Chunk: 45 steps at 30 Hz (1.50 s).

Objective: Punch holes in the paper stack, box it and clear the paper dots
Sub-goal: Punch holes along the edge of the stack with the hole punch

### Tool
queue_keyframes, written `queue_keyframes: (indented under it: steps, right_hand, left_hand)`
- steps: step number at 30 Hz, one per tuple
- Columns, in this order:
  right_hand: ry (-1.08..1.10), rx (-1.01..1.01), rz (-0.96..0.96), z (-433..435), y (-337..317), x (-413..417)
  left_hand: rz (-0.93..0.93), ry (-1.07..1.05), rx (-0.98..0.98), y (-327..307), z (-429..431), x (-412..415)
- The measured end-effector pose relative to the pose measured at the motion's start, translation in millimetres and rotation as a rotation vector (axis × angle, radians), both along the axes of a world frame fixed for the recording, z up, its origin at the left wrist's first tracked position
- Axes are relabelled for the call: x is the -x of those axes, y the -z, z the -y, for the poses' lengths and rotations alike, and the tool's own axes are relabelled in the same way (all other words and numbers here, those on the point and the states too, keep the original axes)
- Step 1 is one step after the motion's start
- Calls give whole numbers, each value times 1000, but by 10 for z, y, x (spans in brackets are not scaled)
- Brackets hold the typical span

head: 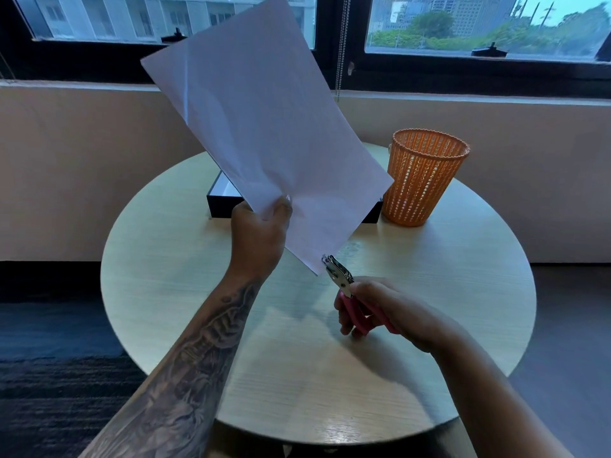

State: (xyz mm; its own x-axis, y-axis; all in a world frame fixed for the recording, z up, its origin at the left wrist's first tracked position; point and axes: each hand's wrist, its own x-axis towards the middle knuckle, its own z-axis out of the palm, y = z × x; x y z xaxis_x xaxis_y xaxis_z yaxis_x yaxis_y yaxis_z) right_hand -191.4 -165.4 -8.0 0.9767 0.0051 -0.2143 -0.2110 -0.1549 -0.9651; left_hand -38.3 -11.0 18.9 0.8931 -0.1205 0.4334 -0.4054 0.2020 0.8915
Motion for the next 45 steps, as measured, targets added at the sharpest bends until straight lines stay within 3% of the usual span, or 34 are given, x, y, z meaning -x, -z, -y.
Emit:
queue_keyframes:
  steps: [25,36,45]
  right_hand:
    - [97,281,-146,-61,111,-180]
    - [127,491,-263,-114,60,-321]
    - [127,415,-313,-119,18,-368]
  left_hand:
    - [-81,-76,19,416,5,-128]
    - [-225,-145,23,650,47,-226]
    - [-223,-133,18,685,32,-247]
